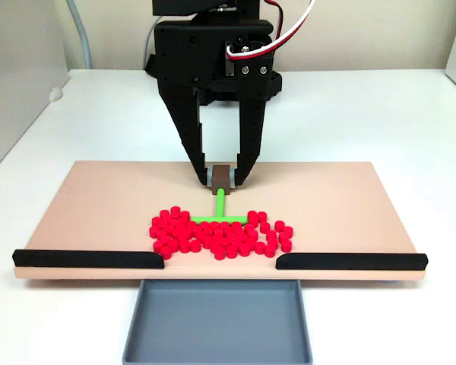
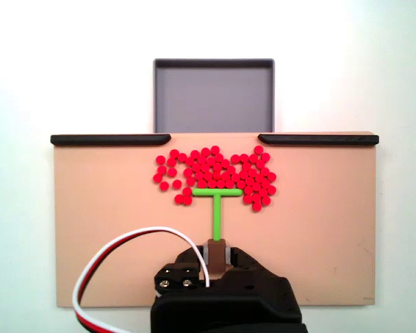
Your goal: Gather the bottom side granules
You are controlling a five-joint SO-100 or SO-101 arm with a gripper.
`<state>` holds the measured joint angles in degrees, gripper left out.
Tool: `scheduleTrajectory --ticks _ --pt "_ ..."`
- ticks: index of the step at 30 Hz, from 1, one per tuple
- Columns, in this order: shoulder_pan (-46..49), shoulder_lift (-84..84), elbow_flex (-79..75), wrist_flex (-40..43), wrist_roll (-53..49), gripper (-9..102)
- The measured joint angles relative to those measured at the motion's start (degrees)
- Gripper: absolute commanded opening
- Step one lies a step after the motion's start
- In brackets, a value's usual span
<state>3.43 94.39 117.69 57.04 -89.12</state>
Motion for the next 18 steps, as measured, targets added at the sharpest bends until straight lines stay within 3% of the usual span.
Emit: scheduleTrajectory --ticks 18 --pt "-1.9 7.6 1.1 0.9 2.2 0"
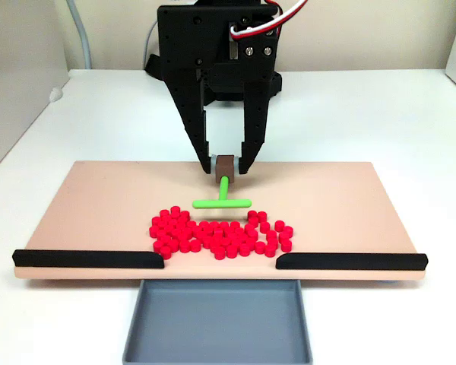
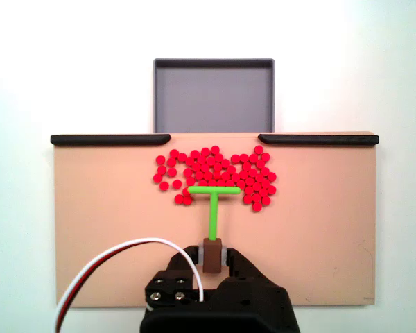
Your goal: Gather the bottom side granules
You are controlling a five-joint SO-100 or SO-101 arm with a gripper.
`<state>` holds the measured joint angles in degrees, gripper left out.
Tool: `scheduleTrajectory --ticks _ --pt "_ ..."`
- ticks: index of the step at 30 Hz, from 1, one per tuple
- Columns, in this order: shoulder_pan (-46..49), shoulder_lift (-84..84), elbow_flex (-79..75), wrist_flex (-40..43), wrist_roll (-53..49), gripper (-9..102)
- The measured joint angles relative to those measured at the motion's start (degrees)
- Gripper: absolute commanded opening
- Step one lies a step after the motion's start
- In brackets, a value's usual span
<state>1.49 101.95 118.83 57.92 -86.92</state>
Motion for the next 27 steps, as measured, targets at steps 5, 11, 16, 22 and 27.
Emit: scheduleTrajectory --ticks 5,11,16,22,27 --pt "-0.2 3.7 0.0 4.2 0.4 0" --pt "0.4 6.8 -0.8 14.2 0.3 0" --pt "1.1 7.2 -3.2 20.0 0.2 0" --pt "1.5 7.3 -3.2 20.2 -1.2 0" --pt "2.4 7.3 -3.2 20.2 -2.7 0"
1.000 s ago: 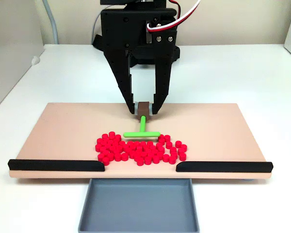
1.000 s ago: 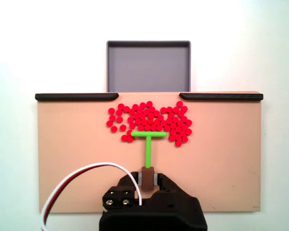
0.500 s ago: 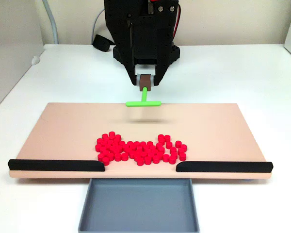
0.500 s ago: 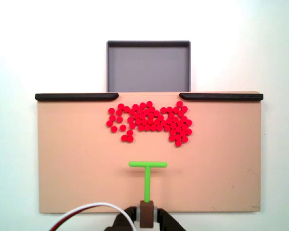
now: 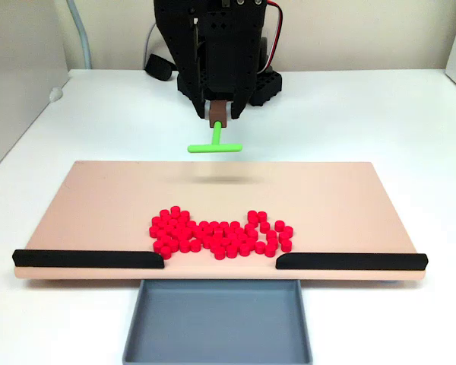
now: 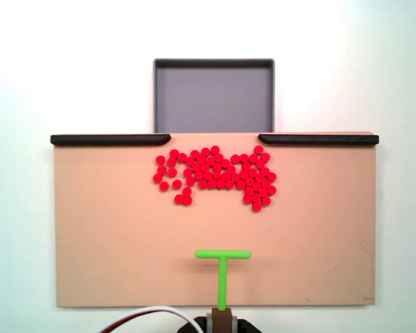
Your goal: Gather the bottom side granules
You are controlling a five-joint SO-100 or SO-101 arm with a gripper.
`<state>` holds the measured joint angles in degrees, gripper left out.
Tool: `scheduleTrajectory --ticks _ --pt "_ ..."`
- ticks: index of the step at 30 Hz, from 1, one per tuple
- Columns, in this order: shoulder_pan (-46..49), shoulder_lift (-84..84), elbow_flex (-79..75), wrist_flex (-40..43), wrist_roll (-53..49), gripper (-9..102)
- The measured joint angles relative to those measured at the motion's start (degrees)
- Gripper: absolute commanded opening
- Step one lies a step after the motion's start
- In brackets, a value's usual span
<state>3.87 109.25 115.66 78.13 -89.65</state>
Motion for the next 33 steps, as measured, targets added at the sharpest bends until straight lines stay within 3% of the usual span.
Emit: scheduleTrajectory --ticks 33 --pt "-0.6 2.4 0.0 0.0 -0.8 0"
